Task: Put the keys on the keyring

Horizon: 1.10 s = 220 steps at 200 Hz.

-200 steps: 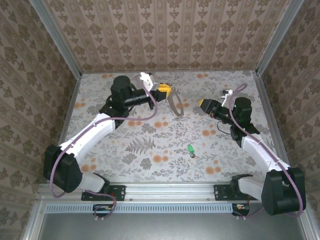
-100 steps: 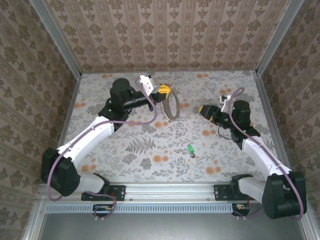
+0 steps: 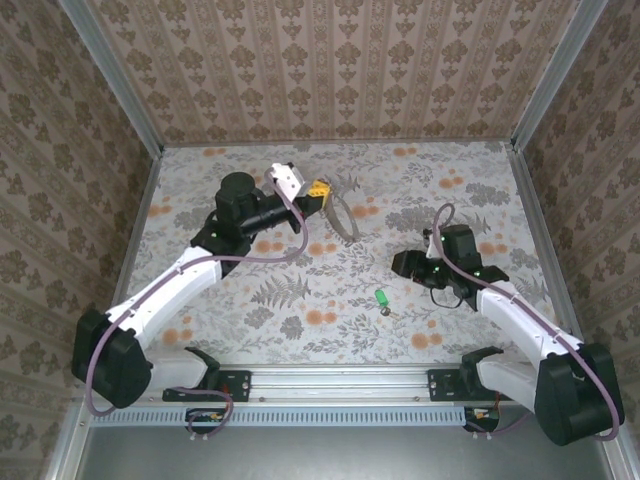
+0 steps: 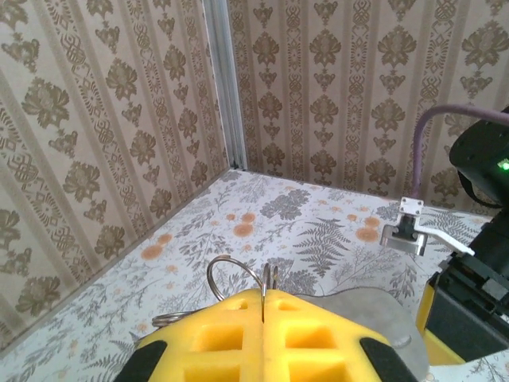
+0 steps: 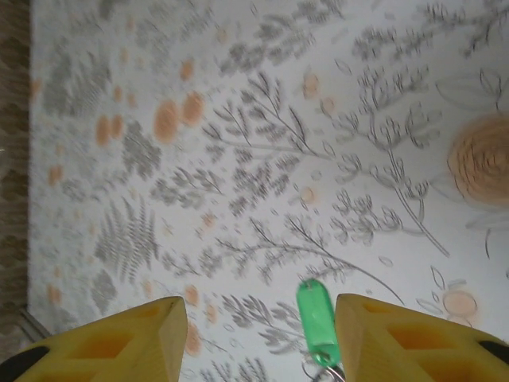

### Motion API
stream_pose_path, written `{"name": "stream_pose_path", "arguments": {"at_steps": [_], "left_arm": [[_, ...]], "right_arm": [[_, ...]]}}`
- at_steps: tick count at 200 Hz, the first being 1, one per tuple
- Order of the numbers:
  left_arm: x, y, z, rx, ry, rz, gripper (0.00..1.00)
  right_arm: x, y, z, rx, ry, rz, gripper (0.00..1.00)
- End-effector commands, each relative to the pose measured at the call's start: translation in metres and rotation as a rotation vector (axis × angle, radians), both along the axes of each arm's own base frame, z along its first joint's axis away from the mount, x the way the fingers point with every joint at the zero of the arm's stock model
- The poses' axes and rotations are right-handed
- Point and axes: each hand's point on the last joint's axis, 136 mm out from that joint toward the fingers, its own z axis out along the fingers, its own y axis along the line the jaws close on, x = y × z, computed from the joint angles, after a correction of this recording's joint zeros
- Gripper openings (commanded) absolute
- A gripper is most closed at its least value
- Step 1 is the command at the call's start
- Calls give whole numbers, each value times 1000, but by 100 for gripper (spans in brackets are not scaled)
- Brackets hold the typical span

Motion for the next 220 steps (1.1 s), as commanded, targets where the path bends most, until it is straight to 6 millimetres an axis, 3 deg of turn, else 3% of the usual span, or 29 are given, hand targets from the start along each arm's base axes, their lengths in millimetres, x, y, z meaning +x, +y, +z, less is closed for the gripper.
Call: {"name": "stream_pose_path", "arguments": {"at_steps": [1, 75, 121, 144, 179, 220], "left_arm": [[-8, 8, 20, -63, -20, 23, 0], [-16, 16, 16, -99, 3, 40, 0], [-19, 18, 17, -111, 0, 38, 0], [-20, 20, 18, -113, -4, 43, 0], [-22, 24, 18, -116, -14, 58, 0], [-24, 28, 20, -124, -24, 63, 0]], "right_arm": [[-15, -9, -26, -160, 81, -15, 51], [-38, -6, -52, -355, 148, -25, 42], [-41, 11, -56, -406, 153, 20, 41], [-41, 20, -57, -436, 155, 47, 34], [-41, 29, -60, -495, 159, 86, 32], [-43, 29, -66, -613, 176, 109, 34]]}}
